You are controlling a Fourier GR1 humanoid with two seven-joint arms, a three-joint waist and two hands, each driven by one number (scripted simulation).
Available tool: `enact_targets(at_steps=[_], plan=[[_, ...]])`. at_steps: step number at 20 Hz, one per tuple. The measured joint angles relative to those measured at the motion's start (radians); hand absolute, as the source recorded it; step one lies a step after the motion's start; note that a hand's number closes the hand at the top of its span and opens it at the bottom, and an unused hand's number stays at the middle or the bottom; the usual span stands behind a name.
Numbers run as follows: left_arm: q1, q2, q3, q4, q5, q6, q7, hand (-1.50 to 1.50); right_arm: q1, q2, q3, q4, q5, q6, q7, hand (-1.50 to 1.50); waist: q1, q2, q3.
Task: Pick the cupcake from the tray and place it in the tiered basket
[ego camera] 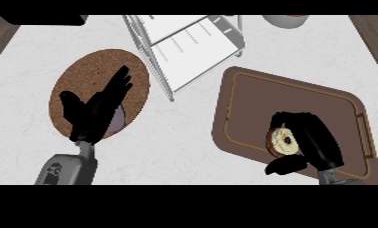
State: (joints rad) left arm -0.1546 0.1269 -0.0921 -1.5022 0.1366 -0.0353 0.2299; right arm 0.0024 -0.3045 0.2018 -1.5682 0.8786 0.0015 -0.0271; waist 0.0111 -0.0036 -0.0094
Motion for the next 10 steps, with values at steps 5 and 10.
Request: enact_targets(at_steps=[5,10], plan=[[-0.014,0.004,0.011,0.021,0.001,-0.010,-0.005,0.00,-0.235,-0.092,-0.081,0.175,-0.055,0.196,-0.019,1.50,0.008,0.006,0.006],[-0.014,-0.008,0.008,-0.003,-0.008,0.007,0.027,0.00,-0.353,-0.112,-0.195,0.141,-0.201,0.369,0.026,1.50,-0.005,0.003,0.008]])
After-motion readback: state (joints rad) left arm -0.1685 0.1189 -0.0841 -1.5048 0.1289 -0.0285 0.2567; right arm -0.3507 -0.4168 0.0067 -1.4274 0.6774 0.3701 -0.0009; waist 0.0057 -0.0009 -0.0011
